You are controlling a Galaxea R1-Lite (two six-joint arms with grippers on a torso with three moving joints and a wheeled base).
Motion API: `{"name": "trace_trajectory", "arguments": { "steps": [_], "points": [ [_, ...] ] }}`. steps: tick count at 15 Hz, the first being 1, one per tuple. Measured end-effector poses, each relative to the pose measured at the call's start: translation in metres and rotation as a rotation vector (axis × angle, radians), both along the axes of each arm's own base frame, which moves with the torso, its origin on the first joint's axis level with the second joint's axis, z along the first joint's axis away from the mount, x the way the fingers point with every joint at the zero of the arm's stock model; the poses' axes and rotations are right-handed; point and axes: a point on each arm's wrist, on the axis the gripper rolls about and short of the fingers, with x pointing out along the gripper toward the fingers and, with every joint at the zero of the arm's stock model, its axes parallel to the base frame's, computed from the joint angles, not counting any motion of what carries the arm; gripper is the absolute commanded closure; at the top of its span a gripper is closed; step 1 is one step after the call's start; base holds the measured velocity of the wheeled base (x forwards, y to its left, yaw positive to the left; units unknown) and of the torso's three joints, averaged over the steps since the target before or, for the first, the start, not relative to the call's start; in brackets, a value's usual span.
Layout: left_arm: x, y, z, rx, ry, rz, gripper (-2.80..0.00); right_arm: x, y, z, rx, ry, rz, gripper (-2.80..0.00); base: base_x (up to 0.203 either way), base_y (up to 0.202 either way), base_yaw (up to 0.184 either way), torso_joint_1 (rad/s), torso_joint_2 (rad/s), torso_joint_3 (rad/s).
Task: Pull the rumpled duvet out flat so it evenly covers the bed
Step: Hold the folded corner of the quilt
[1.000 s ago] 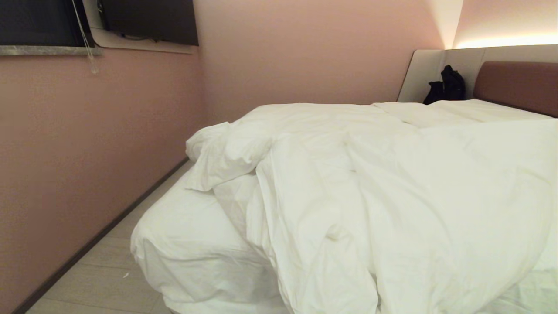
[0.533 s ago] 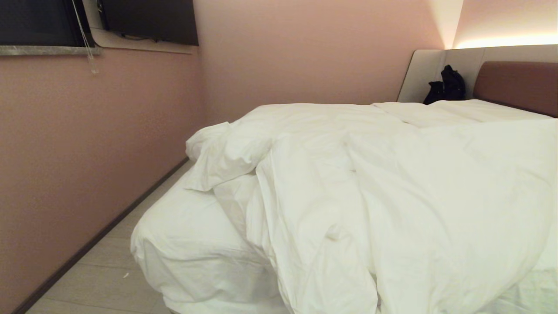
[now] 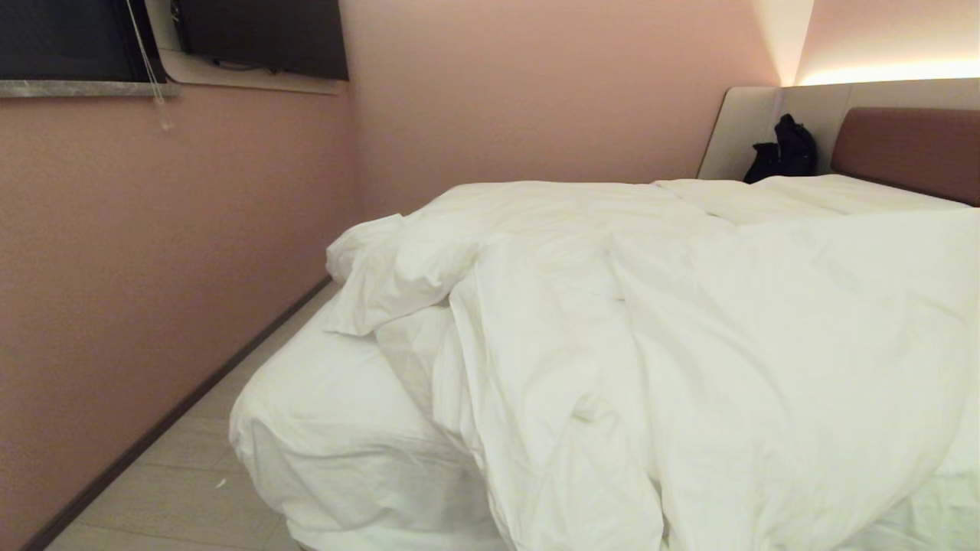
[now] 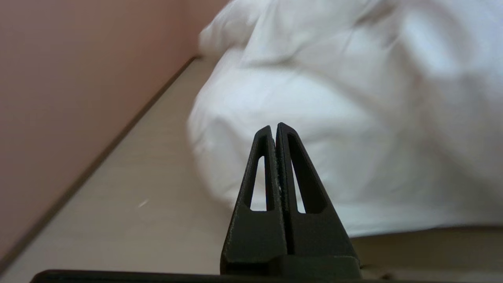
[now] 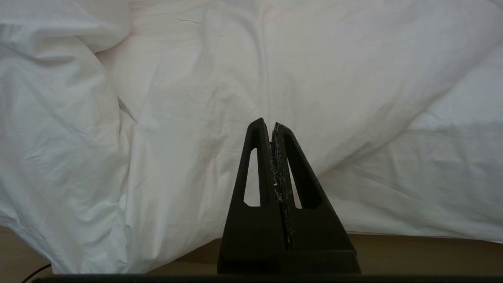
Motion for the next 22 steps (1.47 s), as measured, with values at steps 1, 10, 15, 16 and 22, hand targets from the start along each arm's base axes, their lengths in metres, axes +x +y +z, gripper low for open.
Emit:
{"name": "trace_trajectory", "arguments": {
  "steps": [1, 10, 15, 16, 22],
  "points": [
    [-0.004, -0.001, 0.014, -0.044, -0.019, -0.025, 0.0, 0.0, 0.0, 0.0, 0.0, 0.0, 0.0, 0.0, 0.0, 0.0, 0.0, 0.0, 0.0, 0.0],
    [0.066, -0.004, 0.136, -0.438, 0.172, -0.196, 0.0, 0.0, 0.0, 0.0, 0.0, 0.0, 0.0, 0.0, 0.0, 0.0, 0.0, 0.0, 0.0, 0.0],
    [0.23, -0.003, 0.167, -0.595, 0.405, -0.166, 0.0, 0.0, 0.0, 0.0, 0.0, 0.0, 0.0, 0.0, 0.0, 0.0, 0.0, 0.0, 0.0, 0.0],
    [0.266, -0.002, 0.164, -0.611, 0.435, -0.159, 0.0, 0.0, 0.0, 0.0, 0.0, 0.0, 0.0, 0.0, 0.0, 0.0, 0.0, 0.0, 0.0, 0.0],
    [0.432, -0.005, 0.122, -0.644, 0.524, -0.149, 0.0, 0.0, 0.0, 0.0, 0.0, 0.0, 0.0, 0.0, 0.0, 0.0, 0.0, 0.0, 0.0, 0.0]
  ]
}}
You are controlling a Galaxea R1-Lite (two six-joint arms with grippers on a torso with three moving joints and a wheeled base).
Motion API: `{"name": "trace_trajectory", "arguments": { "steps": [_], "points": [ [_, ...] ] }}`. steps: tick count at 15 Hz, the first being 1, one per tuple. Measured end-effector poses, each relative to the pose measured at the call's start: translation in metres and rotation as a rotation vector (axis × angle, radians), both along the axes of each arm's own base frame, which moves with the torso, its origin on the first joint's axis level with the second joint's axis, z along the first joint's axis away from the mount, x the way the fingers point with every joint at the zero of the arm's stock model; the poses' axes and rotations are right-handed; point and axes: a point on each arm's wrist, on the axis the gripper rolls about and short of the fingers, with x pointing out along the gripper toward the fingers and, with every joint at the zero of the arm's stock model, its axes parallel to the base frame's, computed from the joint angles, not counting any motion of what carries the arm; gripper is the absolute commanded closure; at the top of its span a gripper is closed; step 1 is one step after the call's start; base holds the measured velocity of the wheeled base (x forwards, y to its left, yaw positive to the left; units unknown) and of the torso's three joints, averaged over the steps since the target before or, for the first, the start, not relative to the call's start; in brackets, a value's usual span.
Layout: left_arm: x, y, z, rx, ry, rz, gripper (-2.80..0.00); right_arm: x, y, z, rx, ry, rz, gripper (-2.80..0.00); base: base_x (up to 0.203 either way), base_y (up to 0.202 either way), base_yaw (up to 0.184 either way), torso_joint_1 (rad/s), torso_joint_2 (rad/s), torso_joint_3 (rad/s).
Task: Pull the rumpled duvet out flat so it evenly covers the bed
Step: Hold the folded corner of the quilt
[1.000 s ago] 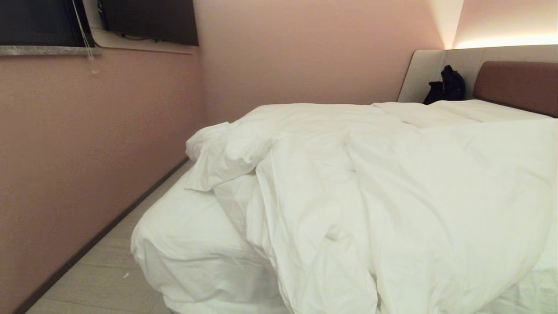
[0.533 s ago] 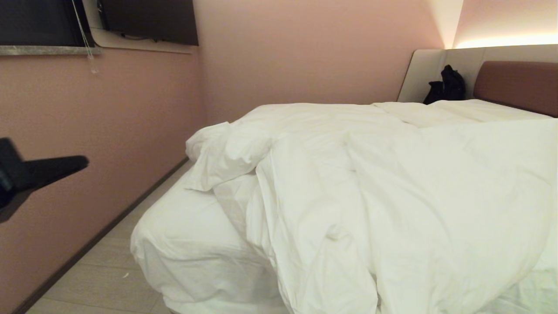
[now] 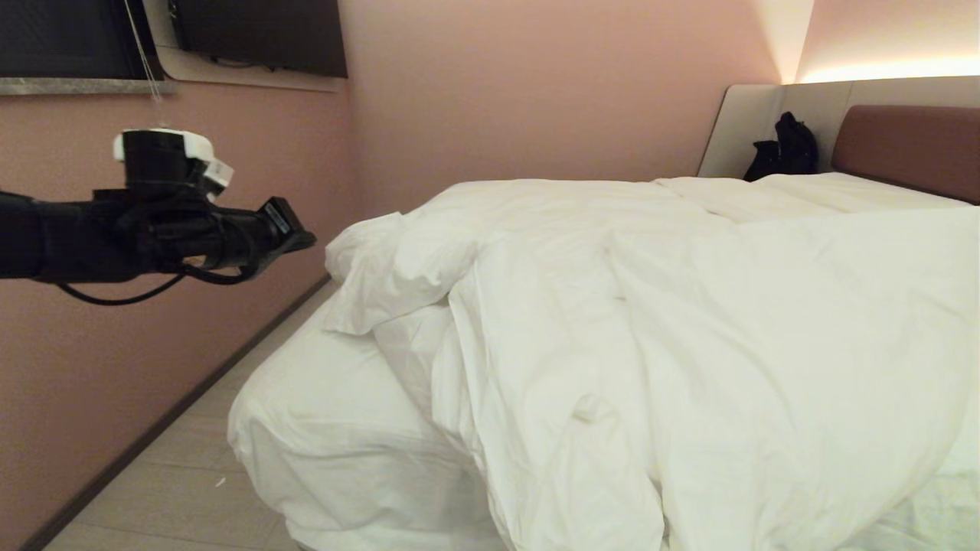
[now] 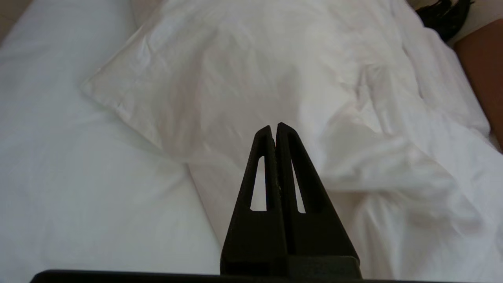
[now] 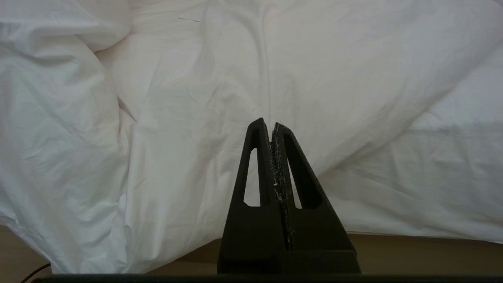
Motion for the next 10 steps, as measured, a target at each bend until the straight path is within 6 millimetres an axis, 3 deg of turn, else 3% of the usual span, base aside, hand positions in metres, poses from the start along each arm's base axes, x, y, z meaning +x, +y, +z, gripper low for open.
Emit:
{"name": "trace_trajectory", "arguments": {
  "steps": [4, 10],
  "points": [
    [0.05, -0.001, -0.043, 0.044, 0.044, -0.022, 0.0, 0.0, 0.0, 0.0, 0.0, -0.001, -0.001, 0.0, 0.0, 0.0, 0.0, 0.0, 0.0, 0.0],
    [0.078, 0.001, -0.082, 0.102, 0.086, -0.041, 0.0, 0.0, 0.0, 0.0, 0.0, 0.0, 0.0, 0.0, 0.0, 0.0, 0.0, 0.0, 0.0, 0.0]
  ]
}}
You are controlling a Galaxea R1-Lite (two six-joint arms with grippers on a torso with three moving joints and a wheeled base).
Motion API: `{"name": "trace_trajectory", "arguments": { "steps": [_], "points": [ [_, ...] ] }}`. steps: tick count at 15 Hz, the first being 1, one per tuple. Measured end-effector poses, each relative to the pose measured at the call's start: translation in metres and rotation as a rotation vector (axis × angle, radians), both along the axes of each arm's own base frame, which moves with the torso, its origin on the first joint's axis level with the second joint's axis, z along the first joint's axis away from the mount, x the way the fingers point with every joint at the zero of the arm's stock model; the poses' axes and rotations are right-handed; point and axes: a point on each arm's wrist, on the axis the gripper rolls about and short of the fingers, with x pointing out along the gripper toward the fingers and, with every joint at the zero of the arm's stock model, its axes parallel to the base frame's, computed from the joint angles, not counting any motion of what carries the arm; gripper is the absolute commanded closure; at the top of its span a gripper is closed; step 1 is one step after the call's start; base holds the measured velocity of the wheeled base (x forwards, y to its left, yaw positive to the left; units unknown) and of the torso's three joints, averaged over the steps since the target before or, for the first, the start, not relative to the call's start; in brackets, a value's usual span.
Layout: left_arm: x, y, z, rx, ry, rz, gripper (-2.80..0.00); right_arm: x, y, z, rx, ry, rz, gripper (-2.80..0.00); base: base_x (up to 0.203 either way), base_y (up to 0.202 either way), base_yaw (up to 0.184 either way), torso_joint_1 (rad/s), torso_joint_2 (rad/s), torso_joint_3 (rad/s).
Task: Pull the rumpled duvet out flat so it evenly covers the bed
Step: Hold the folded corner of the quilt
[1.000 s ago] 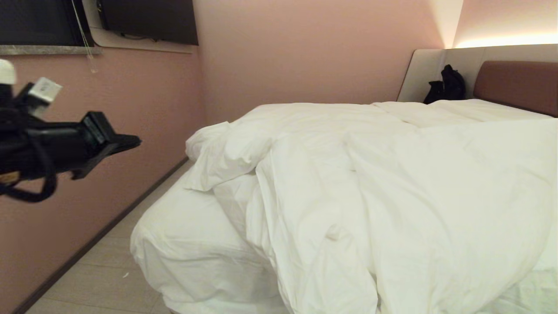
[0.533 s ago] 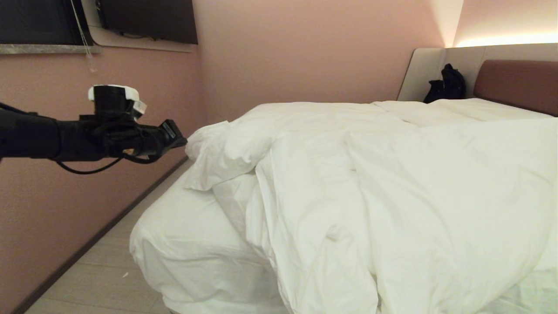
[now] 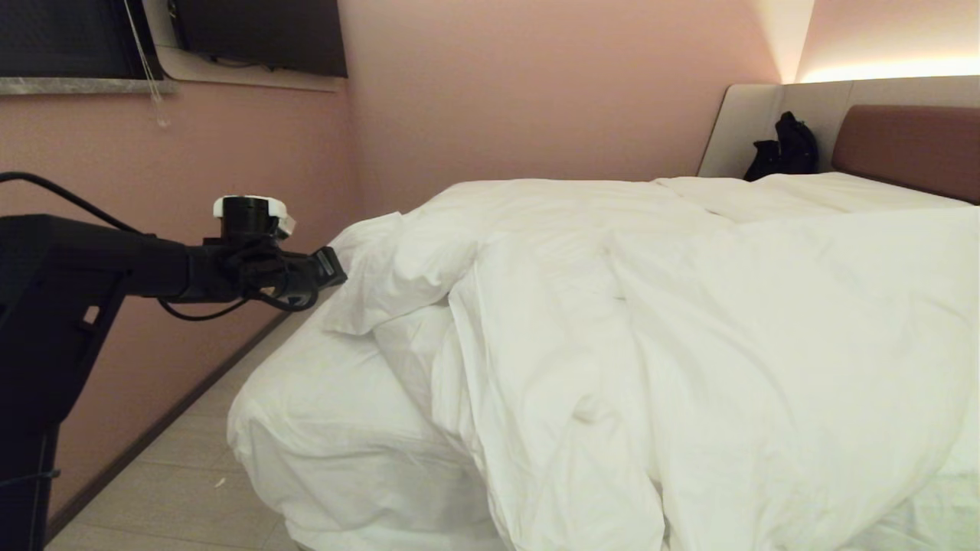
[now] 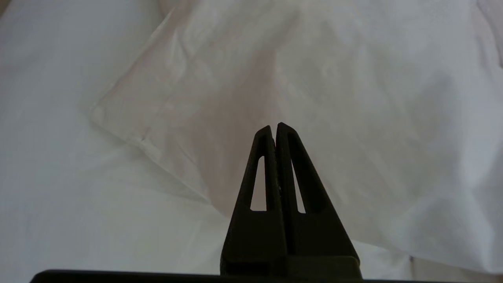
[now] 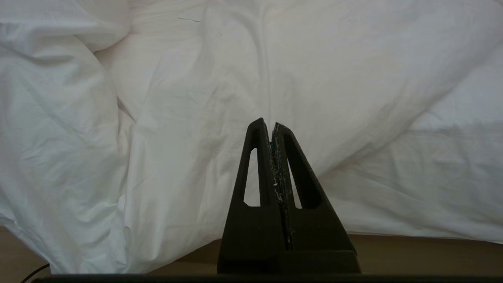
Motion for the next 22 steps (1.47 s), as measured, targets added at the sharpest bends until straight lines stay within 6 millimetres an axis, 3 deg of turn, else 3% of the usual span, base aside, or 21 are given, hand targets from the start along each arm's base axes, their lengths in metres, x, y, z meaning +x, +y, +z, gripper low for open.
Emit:
{"name": "trace_trajectory", "arguments": {
  "steps": [7, 12, 13, 17, 22],
  "points": [
    [0.024, 0.009, -0.041, 0.155, -0.008, -0.064, 0.0, 0.0, 0.0, 0.0, 0.0, 0.0, 0.0, 0.0, 0.0, 0.0, 0.0, 0.0, 0.0, 0.0],
    [0.026, 0.014, -0.049, 0.191, -0.014, -0.074, 0.0, 0.0, 0.0, 0.0, 0.0, 0.0, 0.0, 0.0, 0.0, 0.0, 0.0, 0.0, 0.0, 0.0],
    [0.025, 0.014, -0.049, 0.193, -0.013, -0.073, -2.8, 0.0, 0.0, 0.0, 0.0, 0.0, 0.0, 0.0, 0.0, 0.0, 0.0, 0.0, 0.0, 0.0],
    [0.024, 0.015, -0.044, 0.212, -0.027, -0.079, -2.8, 0.0, 0.0, 0.0, 0.0, 0.0, 0.0, 0.0, 0.0, 0.0, 0.0, 0.0, 0.0, 0.0],
    [0.015, 0.02, -0.054, 0.435, -0.17, -0.18, -2.8, 0.0, 0.0, 0.0, 0.0, 0.0, 0.0, 0.0, 0.0, 0.0, 0.0, 0.0, 0.0, 0.0]
  ]
}}
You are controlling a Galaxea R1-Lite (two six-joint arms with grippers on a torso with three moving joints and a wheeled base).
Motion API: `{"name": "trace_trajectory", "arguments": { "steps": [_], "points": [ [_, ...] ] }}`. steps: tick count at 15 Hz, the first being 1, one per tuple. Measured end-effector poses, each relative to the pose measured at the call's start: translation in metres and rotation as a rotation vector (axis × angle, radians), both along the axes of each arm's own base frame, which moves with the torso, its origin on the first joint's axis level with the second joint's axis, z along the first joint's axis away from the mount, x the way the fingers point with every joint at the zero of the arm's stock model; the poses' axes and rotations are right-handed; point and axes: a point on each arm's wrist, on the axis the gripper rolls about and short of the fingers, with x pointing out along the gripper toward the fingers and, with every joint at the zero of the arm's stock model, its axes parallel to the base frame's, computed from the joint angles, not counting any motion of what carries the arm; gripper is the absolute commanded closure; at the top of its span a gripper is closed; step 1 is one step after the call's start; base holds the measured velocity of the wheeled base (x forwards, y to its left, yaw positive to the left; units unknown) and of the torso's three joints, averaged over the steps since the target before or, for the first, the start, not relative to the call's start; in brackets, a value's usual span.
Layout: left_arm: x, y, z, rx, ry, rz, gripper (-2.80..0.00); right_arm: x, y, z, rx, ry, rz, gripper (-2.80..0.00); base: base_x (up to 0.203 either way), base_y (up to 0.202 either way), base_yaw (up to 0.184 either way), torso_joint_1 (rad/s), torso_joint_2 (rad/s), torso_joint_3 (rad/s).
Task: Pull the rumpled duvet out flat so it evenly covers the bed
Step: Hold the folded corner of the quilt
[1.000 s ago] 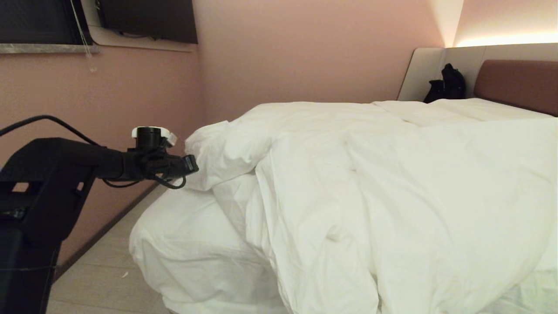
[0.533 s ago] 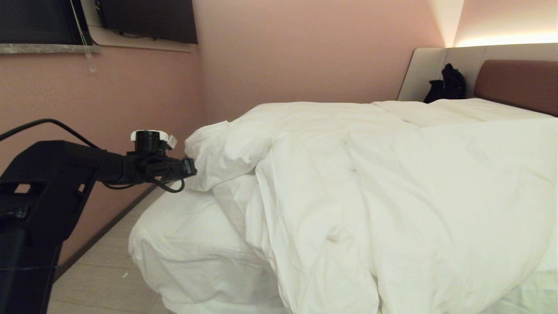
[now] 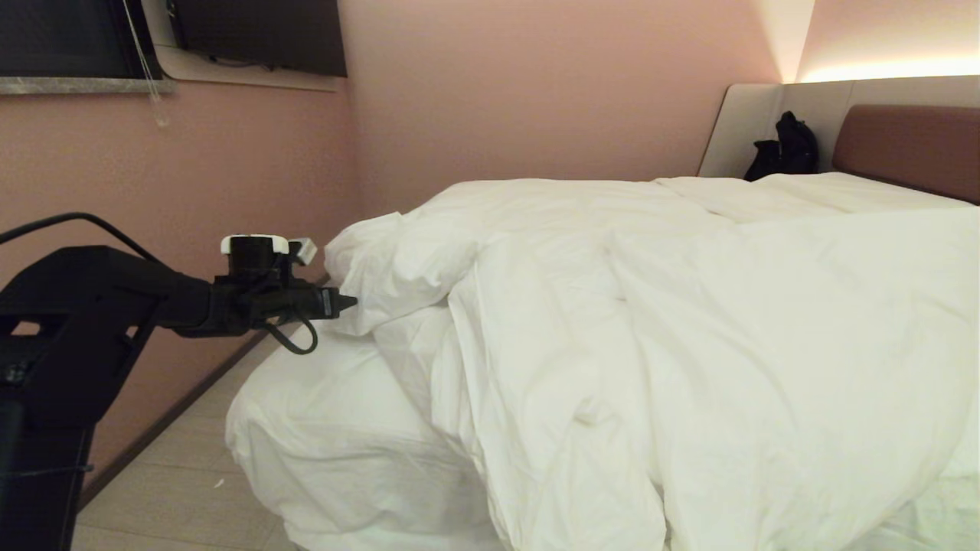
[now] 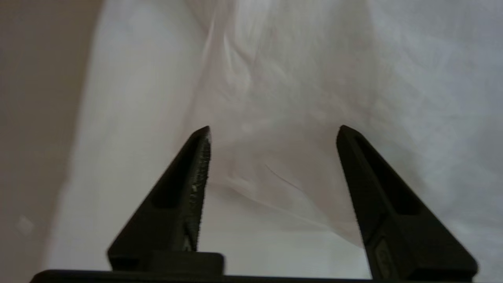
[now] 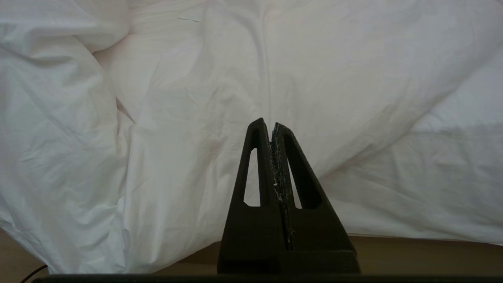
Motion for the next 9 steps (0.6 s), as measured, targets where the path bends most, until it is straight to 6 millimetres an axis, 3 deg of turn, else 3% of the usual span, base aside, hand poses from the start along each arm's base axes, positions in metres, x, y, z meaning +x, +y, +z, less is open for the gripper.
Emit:
{"name": "trace_trajectory", "arguments": {
  "steps": [3, 9],
  "points": [
    [-0.004, 0.005, -0.01, 0.138, -0.1, -0.083, -2.8, 0.0, 0.0, 0.0, 0.0, 0.0, 0.0, 0.0, 0.0, 0.0, 0.0, 0.0, 0.0, 0.0],
    [-0.025, 0.009, -0.025, 0.151, -0.171, -0.212, -2.8, 0.0, 0.0, 0.0, 0.0, 0.0, 0.0, 0.0, 0.0, 0.0, 0.0, 0.0, 0.0, 0.0]
  ]
}}
